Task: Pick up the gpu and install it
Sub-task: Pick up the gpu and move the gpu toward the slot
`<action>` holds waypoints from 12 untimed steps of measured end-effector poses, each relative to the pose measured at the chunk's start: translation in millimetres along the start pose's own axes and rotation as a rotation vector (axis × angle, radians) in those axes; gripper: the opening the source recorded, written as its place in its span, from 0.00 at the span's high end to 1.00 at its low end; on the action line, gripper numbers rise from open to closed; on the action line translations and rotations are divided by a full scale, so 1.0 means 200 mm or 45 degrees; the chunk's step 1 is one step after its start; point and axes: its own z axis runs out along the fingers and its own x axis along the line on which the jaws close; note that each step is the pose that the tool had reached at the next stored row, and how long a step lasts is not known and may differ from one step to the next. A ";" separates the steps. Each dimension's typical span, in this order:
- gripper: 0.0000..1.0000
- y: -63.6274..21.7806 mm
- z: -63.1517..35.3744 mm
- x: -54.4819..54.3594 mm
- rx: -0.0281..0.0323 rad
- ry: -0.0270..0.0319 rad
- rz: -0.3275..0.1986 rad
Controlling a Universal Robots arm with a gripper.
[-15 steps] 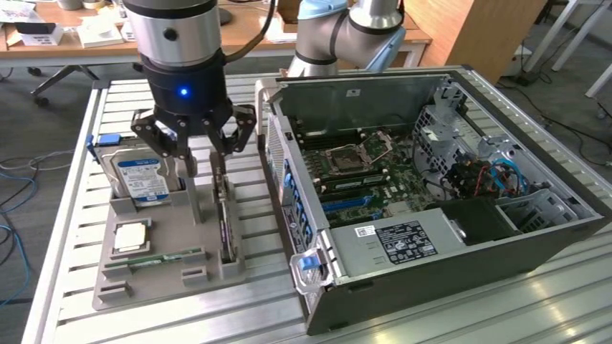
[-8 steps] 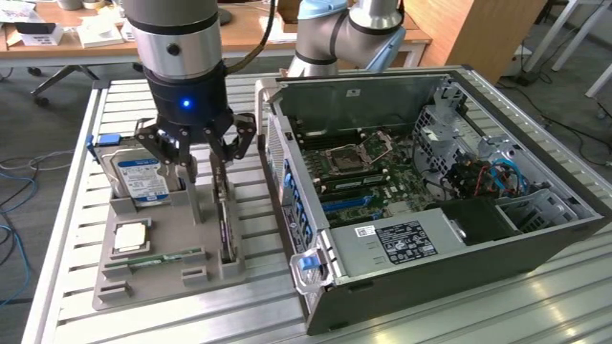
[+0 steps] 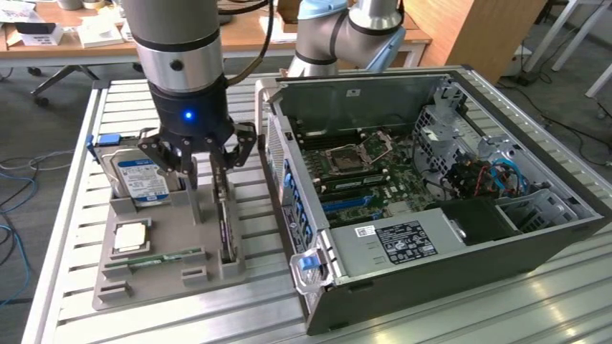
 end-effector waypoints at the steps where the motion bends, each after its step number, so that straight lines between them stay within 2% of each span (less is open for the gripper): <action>1: 0.53 0.000 0.009 0.00 0.0000 -0.0001 0.000; 8: 0.53 -0.002 0.054 0.00 0.0001 0.0003 0.000; 12: 0.53 -0.003 0.055 0.00 0.0003 0.0005 0.000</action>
